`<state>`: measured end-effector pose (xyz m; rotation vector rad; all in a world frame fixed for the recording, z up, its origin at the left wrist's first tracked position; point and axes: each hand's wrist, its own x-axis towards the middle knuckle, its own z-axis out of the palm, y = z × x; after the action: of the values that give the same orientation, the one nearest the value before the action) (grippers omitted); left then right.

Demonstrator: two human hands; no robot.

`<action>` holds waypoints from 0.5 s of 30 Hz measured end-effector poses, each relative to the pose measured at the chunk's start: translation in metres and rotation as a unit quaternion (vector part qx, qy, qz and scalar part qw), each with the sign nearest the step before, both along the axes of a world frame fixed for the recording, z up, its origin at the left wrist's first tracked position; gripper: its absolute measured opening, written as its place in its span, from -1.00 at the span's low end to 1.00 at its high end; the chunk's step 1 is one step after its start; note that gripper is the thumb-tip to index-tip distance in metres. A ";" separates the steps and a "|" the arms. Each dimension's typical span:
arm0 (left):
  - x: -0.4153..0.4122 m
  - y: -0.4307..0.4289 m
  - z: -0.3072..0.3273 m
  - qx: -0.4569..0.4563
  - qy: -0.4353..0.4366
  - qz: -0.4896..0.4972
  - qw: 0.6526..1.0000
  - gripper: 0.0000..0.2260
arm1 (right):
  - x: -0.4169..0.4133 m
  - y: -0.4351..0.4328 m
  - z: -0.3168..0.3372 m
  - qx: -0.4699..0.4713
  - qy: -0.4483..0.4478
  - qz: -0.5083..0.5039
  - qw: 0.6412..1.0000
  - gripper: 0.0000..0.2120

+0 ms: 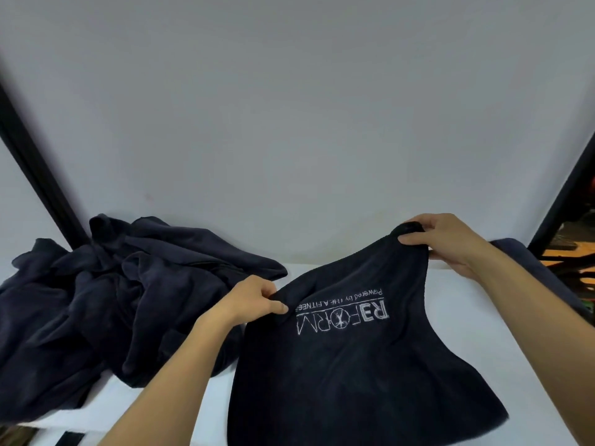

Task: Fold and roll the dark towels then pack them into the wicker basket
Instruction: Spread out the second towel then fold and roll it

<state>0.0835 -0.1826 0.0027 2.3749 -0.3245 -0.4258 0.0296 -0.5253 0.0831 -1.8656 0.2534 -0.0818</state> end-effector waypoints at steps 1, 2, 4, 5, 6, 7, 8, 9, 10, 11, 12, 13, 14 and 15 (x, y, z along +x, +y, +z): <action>-0.001 -0.001 -0.001 0.012 -0.004 -0.010 1.000 -0.70 | -0.001 -0.001 -0.003 -0.002 0.003 -0.004 1.000 -0.81; -0.002 -0.003 -0.002 0.020 -0.015 -0.015 1.000 -0.68 | -0.001 -0.001 -0.006 -0.004 0.006 -0.008 1.000 -0.82; -0.005 -0.007 -0.002 0.027 -0.047 -0.020 0.998 -0.71 | -0.001 -0.003 -0.012 -0.015 0.010 -0.013 1.000 -0.84; -0.006 -0.009 -0.001 0.027 -0.060 -0.020 0.998 -0.75 | -0.001 -0.003 -0.015 -0.020 0.011 -0.014 1.000 -0.84; -0.006 -0.010 -0.001 0.023 -0.073 -0.020 0.997 -0.78 | -0.001 -0.004 -0.017 -0.024 0.011 -0.014 1.000 -0.84; -0.007 -0.010 0.001 0.022 -0.086 -0.020 0.996 -0.80 | 0.000 -0.004 -0.019 -0.029 0.010 -0.015 0.999 -0.84; -0.007 -0.010 0.002 0.027 -0.102 -0.021 0.994 -0.80 | 0.001 -0.004 -0.021 -0.035 0.008 -0.016 0.999 -0.84; -0.009 -0.010 0.003 0.039 -0.121 -0.027 0.992 -0.81 | 0.002 -0.004 -0.022 -0.040 0.004 -0.017 0.999 -0.85; -0.011 -0.011 0.003 0.059 -0.150 -0.038 0.986 -0.81 | 0.003 -0.003 -0.023 -0.047 0.000 -0.019 0.999 -0.85; -0.014 -0.012 0.002 0.088 -0.186 -0.053 0.977 -0.82 | 0.004 -0.003 -0.023 -0.054 -0.003 -0.020 0.998 -0.86; -0.018 -0.014 0.001 0.116 -0.227 -0.070 0.964 -0.82 | 0.005 -0.002 -0.024 -0.059 -0.005 -0.022 0.998 -0.86; -0.023 -0.016 -0.003 0.140 -0.265 -0.087 0.950 -0.82 | 0.005 -0.002 -0.025 -0.062 -0.008 -0.023 0.998 -0.86; -0.029 -0.017 -0.008 0.147 -0.302 -0.102 0.936 -0.82 | 0.005 -0.001 -0.026 -0.065 -0.011 -0.024 0.998 -0.87; -0.036 -0.018 -0.014 0.141 -0.339 -0.117 0.923 -0.83 | 0.005 0.000 -0.026 -0.068 -0.015 -0.025 0.997 -0.87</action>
<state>0.0475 -0.2005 -0.0118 2.7168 -0.9201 0.2923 0.0348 -0.5251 0.0568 -1.9916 0.2791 -0.1638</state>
